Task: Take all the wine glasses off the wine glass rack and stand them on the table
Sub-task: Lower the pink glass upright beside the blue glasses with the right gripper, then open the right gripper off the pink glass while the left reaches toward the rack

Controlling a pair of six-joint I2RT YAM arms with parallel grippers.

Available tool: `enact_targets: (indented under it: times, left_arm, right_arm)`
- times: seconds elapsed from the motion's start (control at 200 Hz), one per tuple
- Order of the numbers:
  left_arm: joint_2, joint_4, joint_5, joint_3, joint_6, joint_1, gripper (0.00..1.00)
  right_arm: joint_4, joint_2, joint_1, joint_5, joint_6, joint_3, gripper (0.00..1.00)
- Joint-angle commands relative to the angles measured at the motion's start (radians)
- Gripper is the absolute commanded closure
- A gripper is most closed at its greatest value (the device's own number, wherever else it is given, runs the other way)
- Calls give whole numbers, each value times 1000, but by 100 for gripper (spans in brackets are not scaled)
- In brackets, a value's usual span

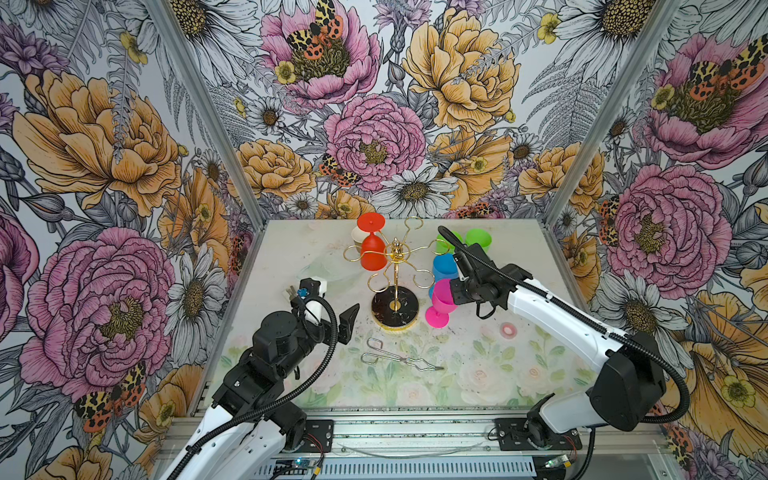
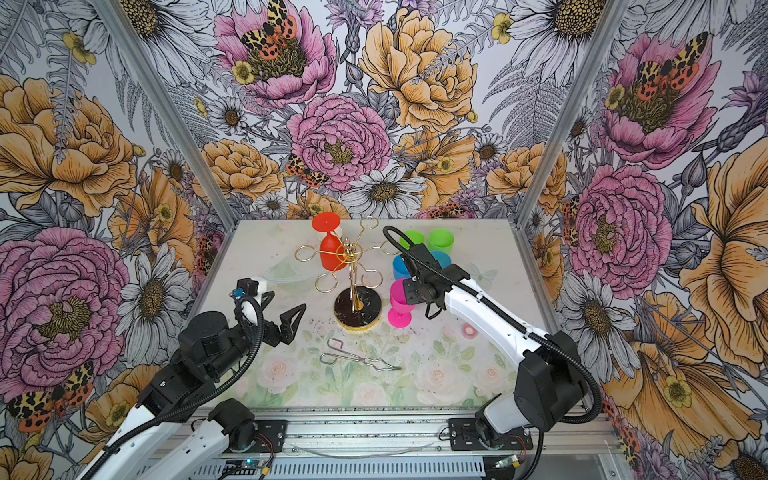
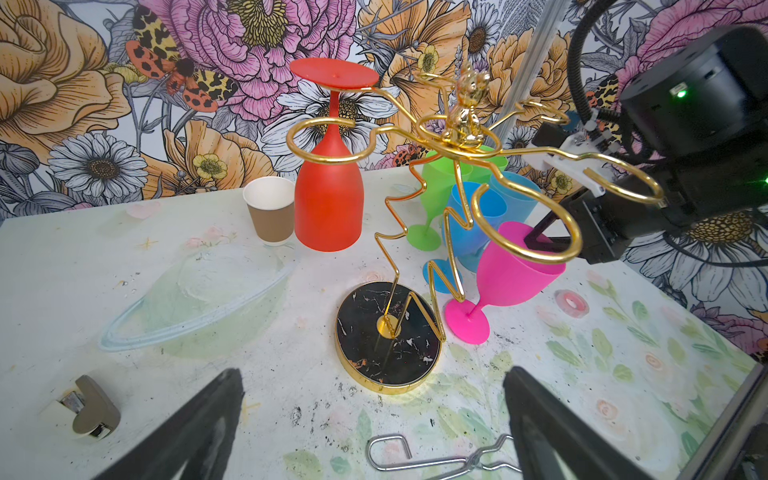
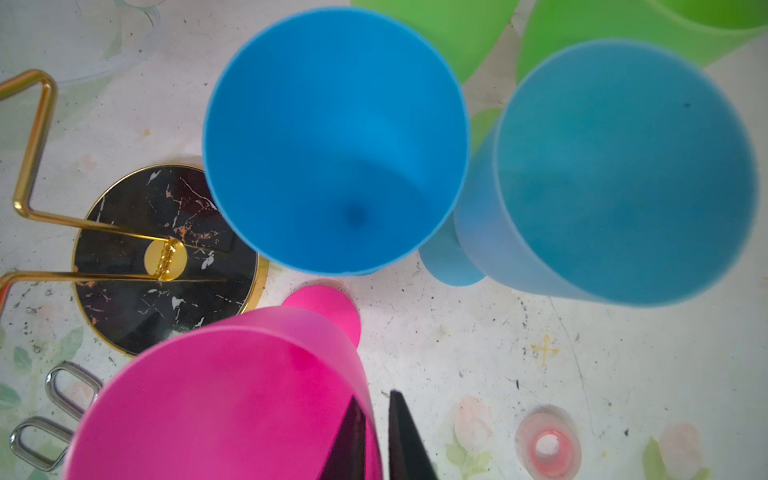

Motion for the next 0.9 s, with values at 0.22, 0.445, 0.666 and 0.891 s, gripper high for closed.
enact_targets:
  times: [0.22,0.445,0.666,0.891]
  left_arm:
    - [-5,5,22,-12,-19,15,1]
    - [-4,9,27,-11,-21,22,1]
    - [29,40,67,18,-41,76,1]
    - [113,41,187,110,-90,203,1]
  right_arm:
    - [-10,-29,5,-41,11,77,69]
    - [-11,-57,5,-48,10,117,61]
    - [-11,-111,-4,-2,-6,114,42]
    - [-8,-183,-66,-55,2,87,26]
